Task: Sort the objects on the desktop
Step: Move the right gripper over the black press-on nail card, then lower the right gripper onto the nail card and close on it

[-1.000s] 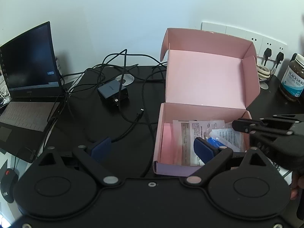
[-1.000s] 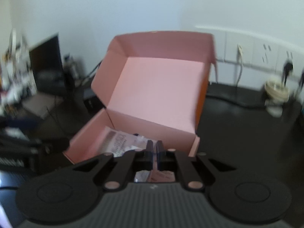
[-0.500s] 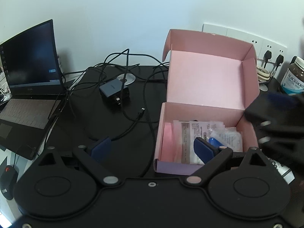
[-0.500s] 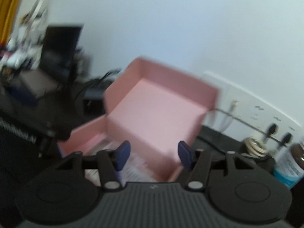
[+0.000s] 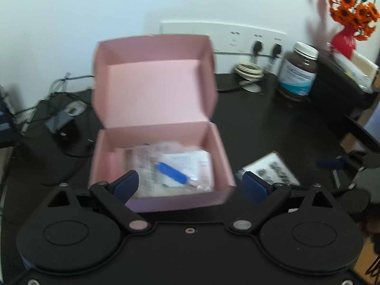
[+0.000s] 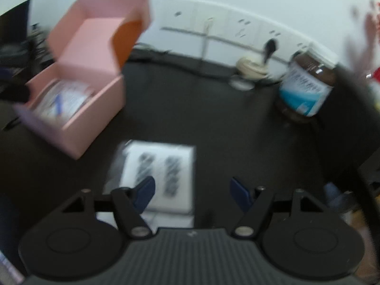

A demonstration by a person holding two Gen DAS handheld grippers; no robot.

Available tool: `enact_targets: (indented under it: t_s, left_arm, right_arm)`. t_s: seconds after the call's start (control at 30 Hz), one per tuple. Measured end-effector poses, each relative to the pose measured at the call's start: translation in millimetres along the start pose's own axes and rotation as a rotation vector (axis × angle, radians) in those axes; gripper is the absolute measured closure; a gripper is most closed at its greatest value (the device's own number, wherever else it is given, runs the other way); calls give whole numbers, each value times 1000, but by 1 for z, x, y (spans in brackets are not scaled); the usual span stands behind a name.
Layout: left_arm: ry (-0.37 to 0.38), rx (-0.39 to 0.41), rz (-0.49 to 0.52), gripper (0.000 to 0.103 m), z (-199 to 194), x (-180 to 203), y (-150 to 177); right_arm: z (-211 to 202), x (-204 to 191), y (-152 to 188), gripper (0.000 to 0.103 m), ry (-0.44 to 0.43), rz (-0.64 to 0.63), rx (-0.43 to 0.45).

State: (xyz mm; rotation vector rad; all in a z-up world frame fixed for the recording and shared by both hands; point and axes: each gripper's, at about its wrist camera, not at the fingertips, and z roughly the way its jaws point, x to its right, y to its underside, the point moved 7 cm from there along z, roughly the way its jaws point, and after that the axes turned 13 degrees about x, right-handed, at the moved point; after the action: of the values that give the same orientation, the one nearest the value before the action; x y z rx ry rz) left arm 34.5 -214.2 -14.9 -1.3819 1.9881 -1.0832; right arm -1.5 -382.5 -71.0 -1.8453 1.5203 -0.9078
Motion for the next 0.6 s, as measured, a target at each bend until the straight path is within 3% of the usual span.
enact_targets:
  t_s: [0.1, 0.43, 0.6]
  left_arm:
    - [-8, -28, -13, 8, 3, 2, 8]
    - [-75, -109, -19, 8, 9, -16, 34]
    - [-90, -134, -39, 8, 7, -36, 42]
  right_arm:
    - [-1, -8, 8, 33, -25, -15, -2]
    - [27, -20, 9, 30, -89, 132, -12]
    - [17, -53, 12, 30, -232, 14, -14]
